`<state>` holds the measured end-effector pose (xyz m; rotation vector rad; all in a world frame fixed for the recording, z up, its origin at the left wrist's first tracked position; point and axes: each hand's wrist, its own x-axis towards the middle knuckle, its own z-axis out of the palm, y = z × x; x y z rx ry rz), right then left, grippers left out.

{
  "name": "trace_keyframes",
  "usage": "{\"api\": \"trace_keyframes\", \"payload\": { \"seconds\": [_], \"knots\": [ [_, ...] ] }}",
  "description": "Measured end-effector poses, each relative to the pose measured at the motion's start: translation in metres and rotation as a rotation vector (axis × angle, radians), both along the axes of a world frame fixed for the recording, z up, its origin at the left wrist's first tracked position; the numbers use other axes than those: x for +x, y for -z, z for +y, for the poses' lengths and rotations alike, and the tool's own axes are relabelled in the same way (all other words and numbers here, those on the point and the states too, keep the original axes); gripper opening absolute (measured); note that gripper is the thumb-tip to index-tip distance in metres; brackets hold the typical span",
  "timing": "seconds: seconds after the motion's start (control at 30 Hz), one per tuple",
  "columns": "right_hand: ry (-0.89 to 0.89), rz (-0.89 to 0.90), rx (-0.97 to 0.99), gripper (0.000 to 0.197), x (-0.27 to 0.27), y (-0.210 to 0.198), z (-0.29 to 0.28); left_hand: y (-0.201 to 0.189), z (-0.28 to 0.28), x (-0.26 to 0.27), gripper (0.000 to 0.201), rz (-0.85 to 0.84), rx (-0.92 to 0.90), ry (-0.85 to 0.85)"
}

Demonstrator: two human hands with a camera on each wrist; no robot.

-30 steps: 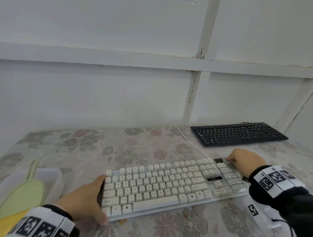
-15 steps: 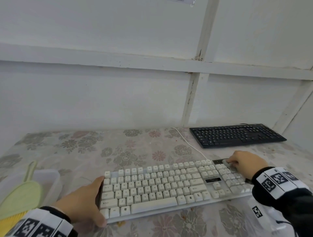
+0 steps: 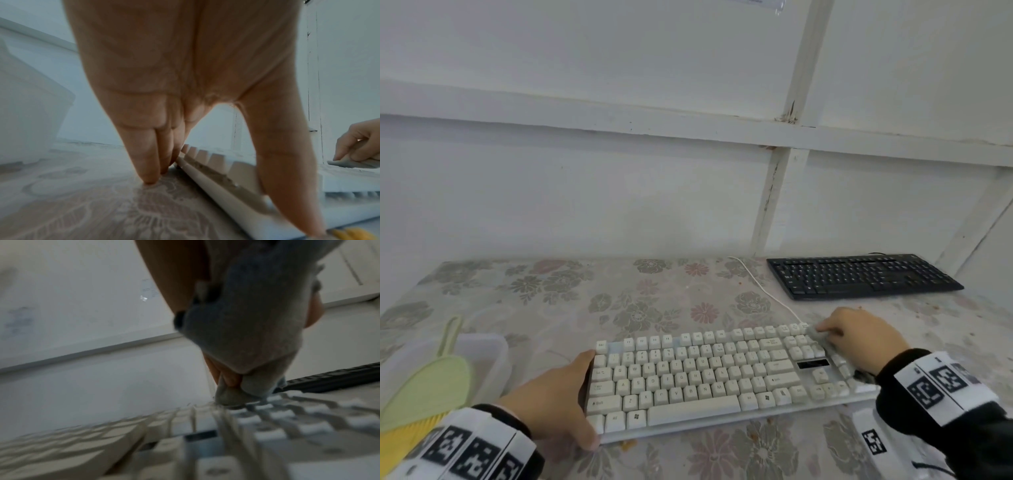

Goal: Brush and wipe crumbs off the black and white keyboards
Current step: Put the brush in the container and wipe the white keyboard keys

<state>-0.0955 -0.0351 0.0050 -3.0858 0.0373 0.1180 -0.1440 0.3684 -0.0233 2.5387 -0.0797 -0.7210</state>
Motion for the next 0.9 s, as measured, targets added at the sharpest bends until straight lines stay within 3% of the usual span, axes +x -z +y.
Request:
{"api": "trace_keyframes", "payload": {
  "seconds": [0.23,0.37,0.47,0.6,0.67,0.73,0.9],
  "knots": [
    [-0.497,0.011,0.208,0.035,-0.027,-0.010,0.147,0.000,-0.001,-0.001,0.106,-0.016,0.029,-0.009],
    [-0.658,0.035,0.156,0.036,-0.031,-0.004,0.231,-0.001,0.001,0.001,0.101,0.000,0.000,-0.011],
    [-0.743,0.043,0.066,0.022,-0.033,-0.003,0.267,0.000,0.002,0.002,0.090,-0.020,0.009,-0.003],
    [-0.721,0.061,-0.004,0.024,-0.041,-0.005,0.277,0.000,0.001,0.000,0.084,-0.048,0.018,-0.005],
    [-0.705,0.055,-0.007,0.014,-0.041,-0.002,0.270,0.000,0.000,0.000,0.092,-0.057,0.041,-0.004],
    [-0.684,0.047,0.000,0.026,-0.038,0.004,0.256,0.001,0.001,0.000,0.101,-0.049,0.041,-0.010],
    [-0.487,0.062,0.023,0.021,-0.022,0.009,0.214,0.001,0.002,0.000,0.104,-0.037,0.014,-0.006]
  ]
}}
